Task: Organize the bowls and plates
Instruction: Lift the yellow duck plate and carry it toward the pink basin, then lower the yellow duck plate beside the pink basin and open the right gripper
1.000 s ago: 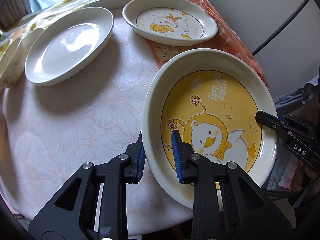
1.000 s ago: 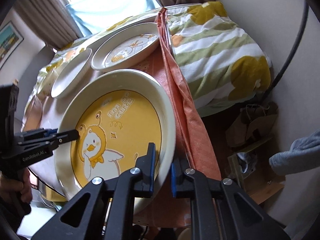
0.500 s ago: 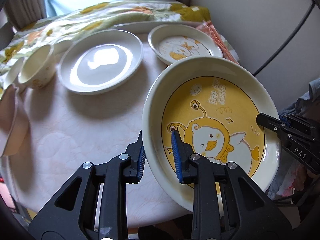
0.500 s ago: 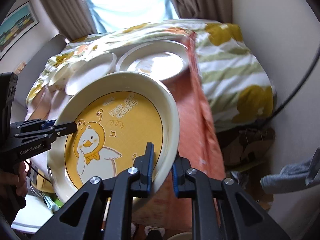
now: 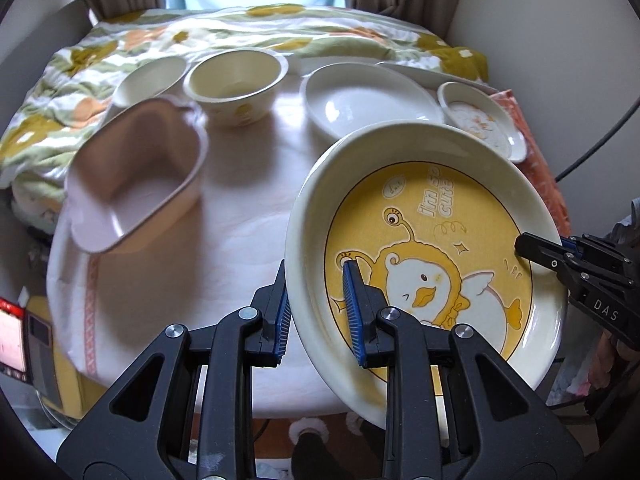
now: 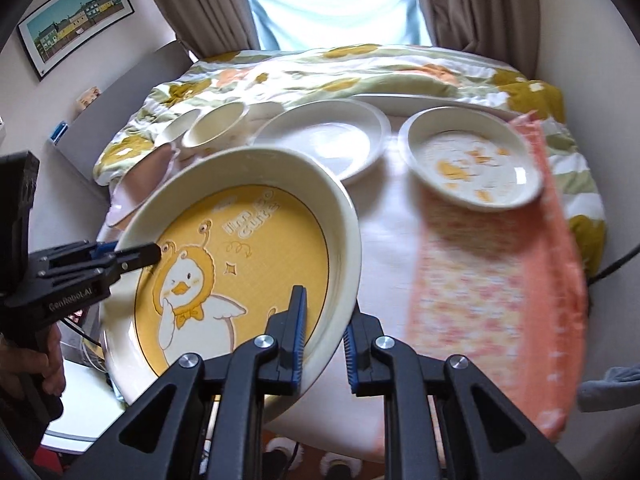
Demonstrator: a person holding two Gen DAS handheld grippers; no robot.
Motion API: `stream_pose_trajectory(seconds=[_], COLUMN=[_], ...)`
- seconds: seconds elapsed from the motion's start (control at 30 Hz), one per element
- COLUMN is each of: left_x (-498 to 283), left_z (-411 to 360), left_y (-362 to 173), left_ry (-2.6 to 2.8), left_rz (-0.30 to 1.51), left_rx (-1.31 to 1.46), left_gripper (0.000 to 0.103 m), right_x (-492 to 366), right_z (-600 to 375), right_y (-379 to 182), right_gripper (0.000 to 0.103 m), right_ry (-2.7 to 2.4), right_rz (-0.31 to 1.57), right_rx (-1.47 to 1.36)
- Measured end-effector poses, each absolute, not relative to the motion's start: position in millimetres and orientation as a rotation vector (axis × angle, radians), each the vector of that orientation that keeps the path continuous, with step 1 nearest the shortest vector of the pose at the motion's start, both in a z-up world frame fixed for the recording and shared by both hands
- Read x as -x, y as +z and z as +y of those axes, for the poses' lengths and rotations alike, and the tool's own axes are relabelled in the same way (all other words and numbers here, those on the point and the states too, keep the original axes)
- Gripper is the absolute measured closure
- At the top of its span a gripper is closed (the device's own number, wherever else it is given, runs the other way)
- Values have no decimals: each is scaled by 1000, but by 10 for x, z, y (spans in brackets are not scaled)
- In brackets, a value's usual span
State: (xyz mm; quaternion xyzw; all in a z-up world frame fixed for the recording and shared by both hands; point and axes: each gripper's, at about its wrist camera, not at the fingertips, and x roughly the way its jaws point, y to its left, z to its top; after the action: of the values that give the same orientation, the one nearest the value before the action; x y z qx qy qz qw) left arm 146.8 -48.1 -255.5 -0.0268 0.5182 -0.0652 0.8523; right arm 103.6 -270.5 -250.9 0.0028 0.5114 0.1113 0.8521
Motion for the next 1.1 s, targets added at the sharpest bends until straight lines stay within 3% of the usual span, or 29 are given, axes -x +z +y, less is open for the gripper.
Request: stream_pose_trajectory(seconds=[0.4, 1.03, 1.1], left_x=[-1559, -1622, -1627], left_z=[286, 294, 279], left_y=[-3070, -3228, -3228], left_ry=[-152, -130, -133], left_rz=[1083, 1090, 1105], left_rx=[49, 50, 50], left_gripper=[82, 81, 79], right_x=[-1245, -1304, -1314], right_z=[-1926, -1862, -1869], right_y=[-3171, -3320, -3320], right_gripper=[87, 87, 80], right_ry=[207, 168, 161], right_rz=[1102, 1147, 1150], right_rx=[-22, -46, -51])
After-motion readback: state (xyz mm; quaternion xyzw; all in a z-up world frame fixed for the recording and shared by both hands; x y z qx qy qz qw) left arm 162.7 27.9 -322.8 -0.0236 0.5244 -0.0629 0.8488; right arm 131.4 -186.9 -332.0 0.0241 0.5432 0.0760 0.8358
